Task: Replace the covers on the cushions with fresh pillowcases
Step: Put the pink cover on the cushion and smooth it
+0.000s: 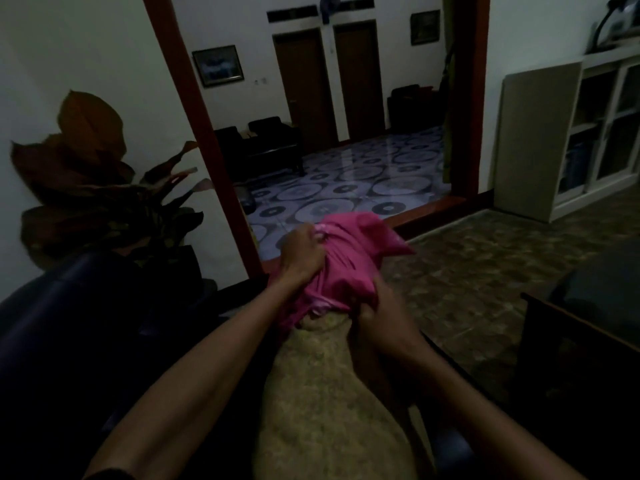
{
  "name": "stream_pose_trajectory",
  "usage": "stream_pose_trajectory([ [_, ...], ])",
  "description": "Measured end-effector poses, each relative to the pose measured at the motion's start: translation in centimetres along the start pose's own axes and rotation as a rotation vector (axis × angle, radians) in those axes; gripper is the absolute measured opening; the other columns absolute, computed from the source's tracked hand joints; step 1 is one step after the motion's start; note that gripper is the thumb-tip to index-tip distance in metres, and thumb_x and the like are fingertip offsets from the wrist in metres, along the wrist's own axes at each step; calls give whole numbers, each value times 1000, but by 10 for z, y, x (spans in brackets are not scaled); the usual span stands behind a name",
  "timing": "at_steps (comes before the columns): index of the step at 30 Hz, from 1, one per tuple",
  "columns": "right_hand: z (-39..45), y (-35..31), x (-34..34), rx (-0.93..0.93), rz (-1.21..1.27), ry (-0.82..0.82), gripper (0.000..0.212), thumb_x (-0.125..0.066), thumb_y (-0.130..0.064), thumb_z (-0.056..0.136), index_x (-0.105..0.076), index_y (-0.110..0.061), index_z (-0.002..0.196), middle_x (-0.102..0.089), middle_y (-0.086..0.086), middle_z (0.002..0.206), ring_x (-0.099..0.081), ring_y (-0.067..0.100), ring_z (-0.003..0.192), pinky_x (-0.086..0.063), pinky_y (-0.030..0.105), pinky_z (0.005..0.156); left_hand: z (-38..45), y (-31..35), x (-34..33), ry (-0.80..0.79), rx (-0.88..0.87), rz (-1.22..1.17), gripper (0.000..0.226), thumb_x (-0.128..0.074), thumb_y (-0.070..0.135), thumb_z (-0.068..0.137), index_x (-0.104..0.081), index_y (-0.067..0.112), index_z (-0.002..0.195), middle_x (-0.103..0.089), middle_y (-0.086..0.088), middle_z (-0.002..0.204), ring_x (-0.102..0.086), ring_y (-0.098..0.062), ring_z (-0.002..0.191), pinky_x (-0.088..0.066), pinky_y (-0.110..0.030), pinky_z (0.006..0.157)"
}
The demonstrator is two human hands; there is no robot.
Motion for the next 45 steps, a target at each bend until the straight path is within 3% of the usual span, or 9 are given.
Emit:
stream_pose_trajectory([
  [11,24,-63,-58,206,-275,-224,59,-65,-23,92,-45,-5,144,-54,21,140,-52,35,127,-37,35,101,4,-94,20,19,233,-259,12,-56,20,101,-63,10,101,-62,-13,100,-56,-23,95,-34,-26,70],
  [15,-25,30,-131,92,-459,-474,56,-57,-40,98,-43,-15,145,-45,15,139,-50,34,125,-40,35,99,-66,-177,-59,-352,466,-224,76,-57,63,88,-52,8,140,-55,-11,141,-55,-29,127,-43,-34,105],
  [20,-36,40,-140,182,-496,-244,45,-55,-43,89,-55,-22,128,-53,6,119,-58,29,106,-47,38,86,-135,-207,-90,-478,416,-141,110,-42,87,66,-33,23,155,-39,-9,156,-43,-27,139,-35,-43,116],
  [25,-48,53,-104,-42,-701,52,80,-63,-65,71,-47,-26,138,-41,12,142,-39,39,132,-30,61,107,-155,-205,-81,-690,488,-18,78,-40,60,90,-9,40,159,-8,-8,167,-7,-36,153,-12,-43,122],
  [32,-49,57,-101,-137,-552,-141,64,-62,-29,89,-37,-28,148,-44,22,141,-50,44,120,-47,51,97,-180,-195,-76,-835,468,-3,85,-34,76,77,-24,41,155,-20,-1,165,-36,-38,142,-30,-45,118],
  [35,-38,40,-73,-5,-604,-246,70,-62,-11,86,-41,-25,152,-53,19,143,-56,36,125,-48,45,100,-200,-192,-65,-917,633,-116,68,-61,59,82,-51,12,131,-65,-13,115,-68,-29,89,-61,-42,68],
  [37,-37,41,-61,-5,-706,-428,67,-64,-9,88,-44,-20,151,-56,16,143,-54,31,131,-43,36,105,-214,-190,-54,-1003,736,-123,33,-60,40,96,-59,9,105,-64,-8,88,-63,-21,72,-59,-39,70],
  [40,-57,48,-67,-24,-768,-652,59,-68,-17,90,-52,-21,146,-55,9,145,-53,26,133,-41,30,106,-218,-201,-28,-1110,778,-45,68,-51,76,85,-59,15,115,-66,-9,97,-67,-20,76,-56,-36,78],
  [45,-65,45,-97,-7,-938,-714,26,-71,-36,83,-70,-27,107,-71,0,103,-68,21,98,-55,36,86,-172,-240,1,-382,749,-200,75,-51,61,95,-41,10,150,-43,-15,152,-48,-34,135,-41,-39,112],
])
Point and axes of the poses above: each hand's wrist, its own z-axis towards the middle knuckle, its own x-axis out of the back of the hand, y = z × x, the point moved 9 cm from there along z, towards the middle knuckle
